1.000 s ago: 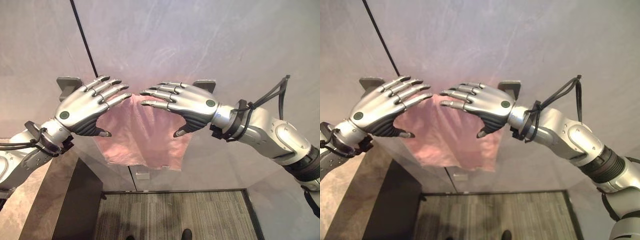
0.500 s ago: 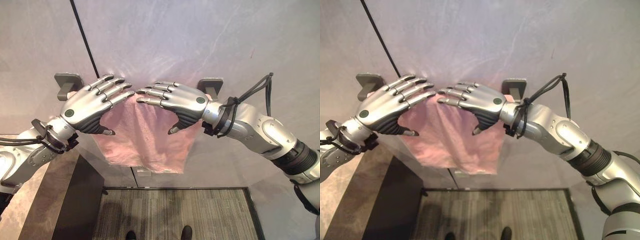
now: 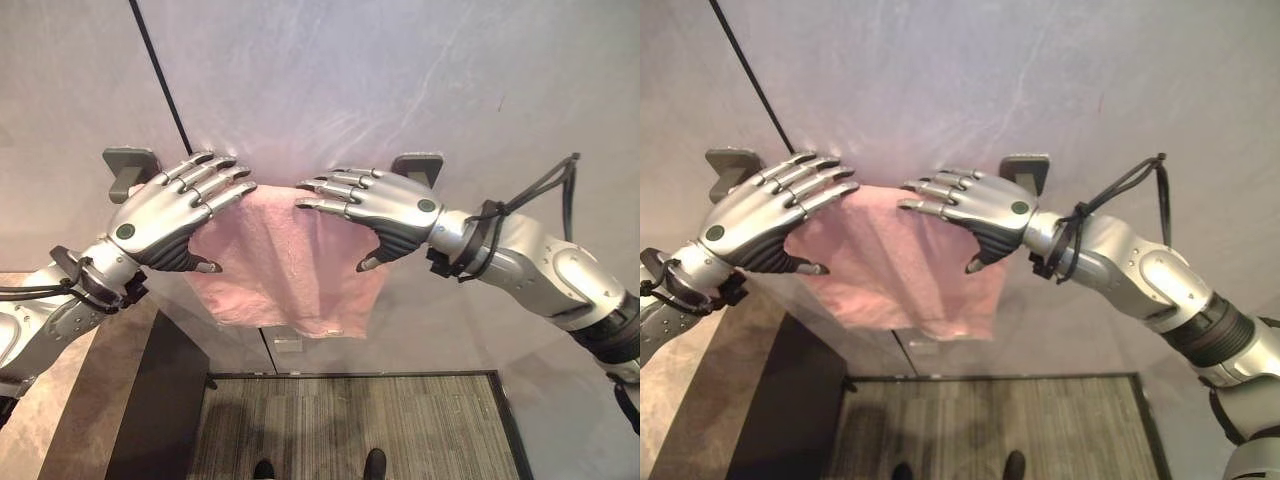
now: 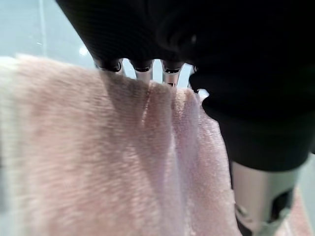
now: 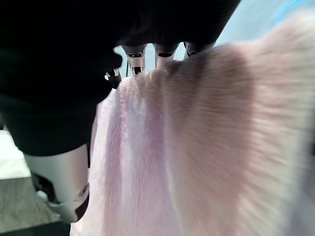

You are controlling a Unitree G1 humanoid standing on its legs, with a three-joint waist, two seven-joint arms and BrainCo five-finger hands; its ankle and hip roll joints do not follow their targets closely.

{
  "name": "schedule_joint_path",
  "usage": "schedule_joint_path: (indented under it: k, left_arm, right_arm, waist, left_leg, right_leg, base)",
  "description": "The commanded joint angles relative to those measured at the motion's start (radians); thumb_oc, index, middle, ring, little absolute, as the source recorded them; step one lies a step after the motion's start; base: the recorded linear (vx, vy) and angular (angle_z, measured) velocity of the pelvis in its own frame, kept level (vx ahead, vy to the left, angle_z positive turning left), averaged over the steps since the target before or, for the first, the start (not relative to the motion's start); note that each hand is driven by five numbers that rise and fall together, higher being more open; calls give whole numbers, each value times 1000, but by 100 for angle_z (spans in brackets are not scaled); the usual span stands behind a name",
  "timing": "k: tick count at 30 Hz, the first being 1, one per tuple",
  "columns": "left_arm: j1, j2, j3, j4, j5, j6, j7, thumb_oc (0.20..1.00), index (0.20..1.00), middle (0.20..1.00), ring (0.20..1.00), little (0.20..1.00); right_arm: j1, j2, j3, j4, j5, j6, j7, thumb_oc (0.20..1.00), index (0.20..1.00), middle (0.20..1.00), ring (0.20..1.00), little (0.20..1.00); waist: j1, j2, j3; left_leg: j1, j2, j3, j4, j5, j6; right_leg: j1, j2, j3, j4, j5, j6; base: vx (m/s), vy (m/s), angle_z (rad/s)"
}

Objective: Put brush and paste in cup on sink, flatten towel.

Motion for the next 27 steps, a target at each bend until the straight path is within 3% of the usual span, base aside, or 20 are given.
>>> schedule_joint_path:
  k: [1,9,27]
  left_arm:
    - [99,76,49,135,8,37,-15,1000,1000,1000,1000,1000]
    - [184,71,98,173,9,37,-11,1000,1000,1000,1000,1000]
    - [251,-11,150,313,-52,59,2,1000,1000,1000,1000,1000]
  right_arm:
    - [64,-62,-49,-19,29,-13,-3,1000,1000,1000,1000,1000]
    - [145,-118,-86,-10,24,-28,-9,1000,1000,1000,1000,1000]
    - [182,-115,-71,70,-30,-31,-9,1000,1000,1000,1000,1000]
  waist:
    - [1,-58,-21]
    - [1,-57,-22]
    - [10,-54,-19]
  left_leg:
    - [-43,-13,25,2,63,-5]
    - [-43,-11,25,2,66,-7]
    - [-47,-10,29,2,69,-9]
  right_leg:
    - [57,-83,25,-1,9,99]
    - [59,-84,20,-1,10,101]
    - [57,-88,11,-1,13,103]
  base:
    - [0,0,0]
    - [0,0,0]
    - [0,0,0]
